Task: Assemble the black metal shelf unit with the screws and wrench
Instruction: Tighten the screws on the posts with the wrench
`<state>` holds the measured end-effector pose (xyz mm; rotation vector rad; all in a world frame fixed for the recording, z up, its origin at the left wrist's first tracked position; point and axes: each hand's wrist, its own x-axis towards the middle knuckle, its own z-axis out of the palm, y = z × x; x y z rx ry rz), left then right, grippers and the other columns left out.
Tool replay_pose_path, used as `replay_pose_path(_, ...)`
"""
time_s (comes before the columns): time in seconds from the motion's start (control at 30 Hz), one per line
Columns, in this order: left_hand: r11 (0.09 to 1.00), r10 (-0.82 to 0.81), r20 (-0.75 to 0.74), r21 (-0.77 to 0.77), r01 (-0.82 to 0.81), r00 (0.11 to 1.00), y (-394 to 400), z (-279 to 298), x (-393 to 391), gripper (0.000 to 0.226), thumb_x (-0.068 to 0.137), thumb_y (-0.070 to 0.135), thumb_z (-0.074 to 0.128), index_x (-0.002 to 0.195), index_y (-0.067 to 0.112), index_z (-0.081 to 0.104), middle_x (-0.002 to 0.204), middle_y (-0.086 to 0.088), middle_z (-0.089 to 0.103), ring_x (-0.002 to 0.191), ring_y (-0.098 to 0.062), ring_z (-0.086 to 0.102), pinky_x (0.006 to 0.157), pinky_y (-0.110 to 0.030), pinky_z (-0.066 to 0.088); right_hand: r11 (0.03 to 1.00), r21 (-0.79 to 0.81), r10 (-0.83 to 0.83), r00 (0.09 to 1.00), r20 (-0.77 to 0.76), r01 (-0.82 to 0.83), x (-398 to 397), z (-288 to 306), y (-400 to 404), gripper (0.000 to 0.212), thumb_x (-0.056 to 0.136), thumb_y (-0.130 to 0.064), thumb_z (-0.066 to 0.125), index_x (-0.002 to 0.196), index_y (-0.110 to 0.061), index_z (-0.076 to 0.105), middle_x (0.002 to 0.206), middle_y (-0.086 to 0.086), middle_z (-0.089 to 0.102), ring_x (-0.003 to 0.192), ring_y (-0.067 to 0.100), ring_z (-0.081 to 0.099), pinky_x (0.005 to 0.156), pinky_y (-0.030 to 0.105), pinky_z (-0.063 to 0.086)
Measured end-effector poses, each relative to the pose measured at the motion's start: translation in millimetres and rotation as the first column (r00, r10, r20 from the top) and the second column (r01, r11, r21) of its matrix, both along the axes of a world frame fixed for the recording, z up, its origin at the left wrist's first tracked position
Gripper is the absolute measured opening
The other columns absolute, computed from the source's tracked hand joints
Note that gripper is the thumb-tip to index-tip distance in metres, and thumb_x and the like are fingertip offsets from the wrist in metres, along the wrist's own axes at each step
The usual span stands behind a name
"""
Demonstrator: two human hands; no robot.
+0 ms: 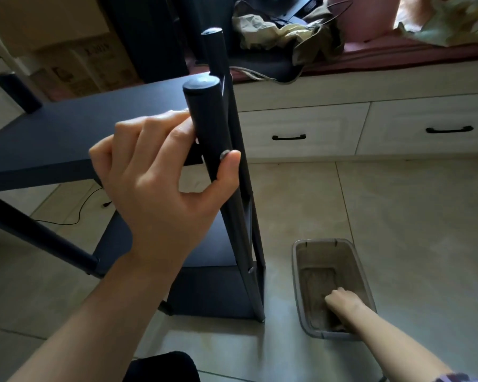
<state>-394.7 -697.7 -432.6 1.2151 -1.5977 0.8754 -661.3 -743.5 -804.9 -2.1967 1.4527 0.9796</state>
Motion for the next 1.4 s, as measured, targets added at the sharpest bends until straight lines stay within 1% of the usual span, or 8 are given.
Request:
replay_pose_path(0.43,0.994,-0.003,-0.067,0.112,0.01,0.998,8,11,-12,0.04,0.094,0.049,0.057,0.101,0.013,0.074,0.103,0.003,0.071,0.103,-0.02,0.061,0.091,-0.031,0.031,0.937,-0.152,-0.23,0.885,0.405,0.313,14,92,-39,0.008,0.096,-0.01,0.046,0.092,-0.016,0.049,0.111,0.013,0.065,0.103,0.027,0.061,0.078,0.032,0.043)
replay_pose_path(0.5,0.988,-0.001,-0.107,0.155,0.018,0.994,11,13,-15,0.038,0.091,0.049,0.059,0.102,0.015,0.073,0.105,0.005,0.071,0.106,-0.017,0.06,0.092,-0.03,0.03,0.881,-0.139,-0.285,0.742,0.607,0.453,28,119,-37,0.009,0.1,-0.018,0.051,0.094,-0.011,0.05,0.103,0.015,0.068,0.099,0.032,0.063,0.072,0.032,0.039)
replay_pose_path(0.6,0.978,-0.017,-0.158,0.201,0.049,0.987,15,17,-16,0.037,0.089,0.05,0.061,0.104,0.019,0.073,0.109,0.008,0.071,0.109,-0.014,0.059,0.092,-0.027,0.029,0.768,0.023,-0.29,0.316,0.903,0.64,62,172,-28,0.011,0.102,-0.018,0.049,0.094,-0.011,0.053,0.081,0.003,0.073,0.085,0.025,0.069,0.075,0.032,0.047)
replay_pose_path(0.73,0.964,-0.036,-0.163,0.255,0.077,0.986,21,20,-13,0.042,0.09,0.054,0.059,0.111,0.02,0.073,0.117,0.008,0.07,0.114,-0.014,0.058,0.094,-0.026,0.028,0.721,0.329,-0.318,-0.131,0.939,0.61,107,230,-7,0.015,0.105,-0.026,0.038,0.1,-0.018,0.05,0.081,0.002,0.076,0.079,0.012,0.071,0.07,0.03,0.053)
replay_pose_path(0.9,0.921,-0.032,-0.229,0.371,0.118,0.973,30,32,-15,0.043,0.087,0.053,0.062,0.114,0.021,0.073,0.119,0.009,0.07,0.115,-0.014,0.056,0.091,-0.023,0.024,0.637,0.477,-0.31,-0.365,0.878,0.606,118,257,15,0.021,0.107,-0.025,0.03,0.107,-0.013,0.047,0.08,0.002,0.076,0.081,0.014,0.071,0.076,0.032,0.052)
replay_pose_path(1.03,0.868,-0.014,-0.328,0.465,0.174,0.945,32,43,-18,0.033,0.083,0.047,0.071,0.11,0.028,0.071,0.115,0.016,0.068,0.116,-0.012,0.051,0.087,-0.022,0.018,0.674,0.556,-0.372,-0.427,0.824,0.486,136,277,28,0.024,0.107,-0.026,0.03,0.108,-0.009,0.047,0.082,0.007,0.076,0.085,0.018,0.072,0.081,0.037,0.054)
replay_pose_path(1.13,0.827,-0.013,-0.397,0.512,0.233,0.918,32,49,-16,0.029,0.083,0.042,0.076,0.109,0.03,0.072,0.117,0.019,0.066,0.121,-0.008,0.047,0.094,-0.024,0.019,0.715,0.562,-0.423,-0.382,0.822,0.417,151,289,38,0.026,0.106,-0.027,0.031,0.105,-0.004,0.043,0.069,0.011,0.07,0.064,0.021,0.065,0.063,0.035,0.05)
replay_pose_path(1.4,0.795,-0.066,-0.675,0.409,0.448,0.735,39,81,24,0.021,0.076,0.029,0.085,0.097,0.03,0.079,0.109,0.016,0.071,0.109,-0.006,0.064,0.105,-0.043,0.045,0.757,0.505,-0.38,-0.35,0.856,0.415,180,337,34,0.016,0.106,-0.018,0.031,0.097,-0.009,0.04,0.062,0.013,0.05,0.046,0.021,0.051,0.046,0.031,0.042)
